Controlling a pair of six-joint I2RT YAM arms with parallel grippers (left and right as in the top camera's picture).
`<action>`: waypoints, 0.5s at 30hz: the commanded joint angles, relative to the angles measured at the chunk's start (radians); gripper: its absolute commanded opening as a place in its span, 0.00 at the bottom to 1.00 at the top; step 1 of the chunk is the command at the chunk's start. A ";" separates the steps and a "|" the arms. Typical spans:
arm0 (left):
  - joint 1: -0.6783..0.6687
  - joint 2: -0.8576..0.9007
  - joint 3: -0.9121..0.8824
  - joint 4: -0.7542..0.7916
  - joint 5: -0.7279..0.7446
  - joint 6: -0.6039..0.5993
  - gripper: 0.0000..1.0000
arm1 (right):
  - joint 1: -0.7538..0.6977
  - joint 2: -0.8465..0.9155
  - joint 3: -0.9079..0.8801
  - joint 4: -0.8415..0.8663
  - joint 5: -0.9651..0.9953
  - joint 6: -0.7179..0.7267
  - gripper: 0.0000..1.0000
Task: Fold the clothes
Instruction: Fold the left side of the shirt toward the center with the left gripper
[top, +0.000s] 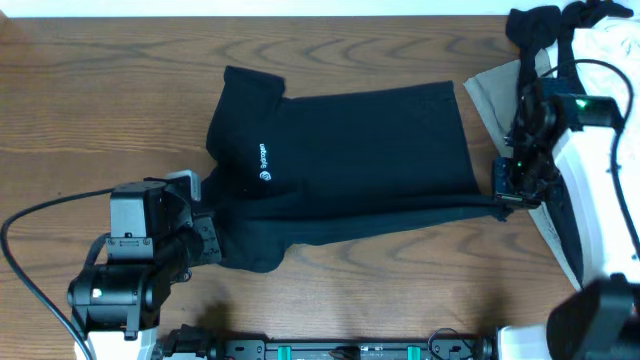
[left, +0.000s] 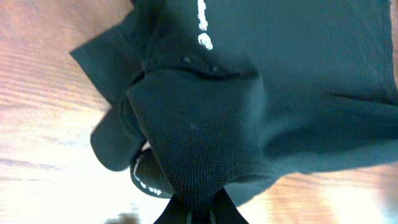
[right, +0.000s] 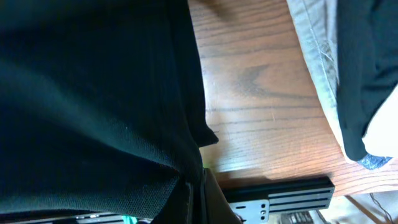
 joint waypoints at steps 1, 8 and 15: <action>0.000 -0.005 0.005 0.022 -0.036 -0.001 0.06 | -0.014 -0.077 0.000 -0.010 -0.004 -0.014 0.01; 0.000 -0.005 0.029 0.040 -0.036 -0.002 0.06 | -0.014 -0.168 0.000 -0.049 -0.008 -0.013 0.01; 0.000 -0.007 0.029 -0.032 -0.035 -0.010 0.06 | -0.014 -0.175 -0.001 -0.086 -0.007 0.005 0.01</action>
